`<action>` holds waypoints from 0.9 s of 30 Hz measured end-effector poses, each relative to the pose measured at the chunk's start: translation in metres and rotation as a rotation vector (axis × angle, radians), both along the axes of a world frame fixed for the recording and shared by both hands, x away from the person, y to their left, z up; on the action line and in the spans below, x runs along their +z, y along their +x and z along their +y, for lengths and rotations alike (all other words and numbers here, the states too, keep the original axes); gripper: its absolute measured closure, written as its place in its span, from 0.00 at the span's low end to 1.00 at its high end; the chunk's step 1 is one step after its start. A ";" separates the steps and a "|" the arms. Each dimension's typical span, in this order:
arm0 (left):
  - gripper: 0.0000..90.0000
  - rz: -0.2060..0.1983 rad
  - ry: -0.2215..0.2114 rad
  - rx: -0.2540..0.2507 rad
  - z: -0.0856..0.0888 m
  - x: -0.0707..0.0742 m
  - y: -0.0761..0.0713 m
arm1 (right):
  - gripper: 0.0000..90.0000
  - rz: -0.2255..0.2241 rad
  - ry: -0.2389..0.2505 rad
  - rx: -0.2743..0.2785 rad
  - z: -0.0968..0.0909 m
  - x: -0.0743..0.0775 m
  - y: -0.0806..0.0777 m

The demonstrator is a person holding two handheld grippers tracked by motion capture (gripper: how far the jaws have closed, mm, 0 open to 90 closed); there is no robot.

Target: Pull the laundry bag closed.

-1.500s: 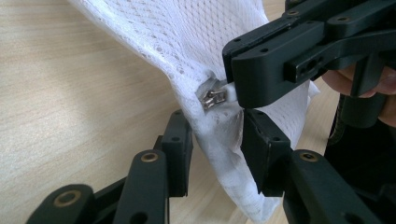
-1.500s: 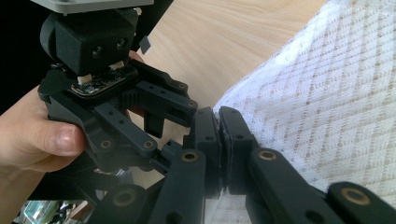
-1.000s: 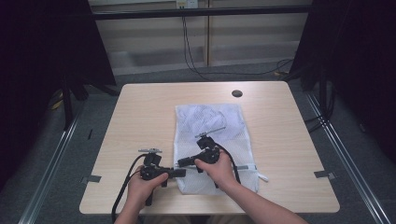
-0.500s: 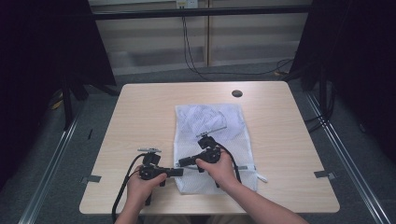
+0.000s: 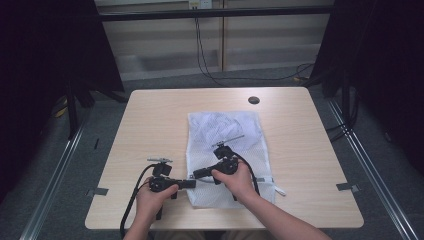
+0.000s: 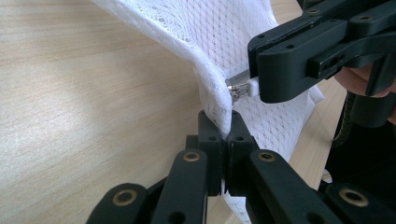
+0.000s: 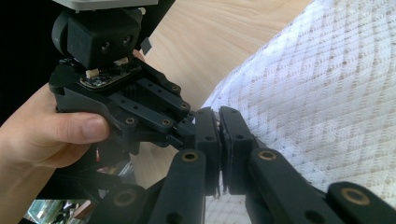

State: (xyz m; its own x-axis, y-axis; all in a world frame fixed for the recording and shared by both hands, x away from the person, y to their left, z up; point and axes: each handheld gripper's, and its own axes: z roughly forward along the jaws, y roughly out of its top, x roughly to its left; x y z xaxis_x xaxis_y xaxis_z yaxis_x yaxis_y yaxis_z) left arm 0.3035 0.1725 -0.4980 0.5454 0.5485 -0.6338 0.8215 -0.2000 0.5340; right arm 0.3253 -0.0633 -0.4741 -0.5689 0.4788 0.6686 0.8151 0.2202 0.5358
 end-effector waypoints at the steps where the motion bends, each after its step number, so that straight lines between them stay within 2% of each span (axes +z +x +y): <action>1: 0.98 0.003 -0.001 0.004 0.000 0.000 0.000 | 0.97 0.003 -0.003 0.001 -0.001 0.000 0.000; 27: 0.98 0.018 -0.011 0.014 0.002 0.000 0.001 | 0.97 0.012 -0.007 0.001 -0.008 0.000 0.000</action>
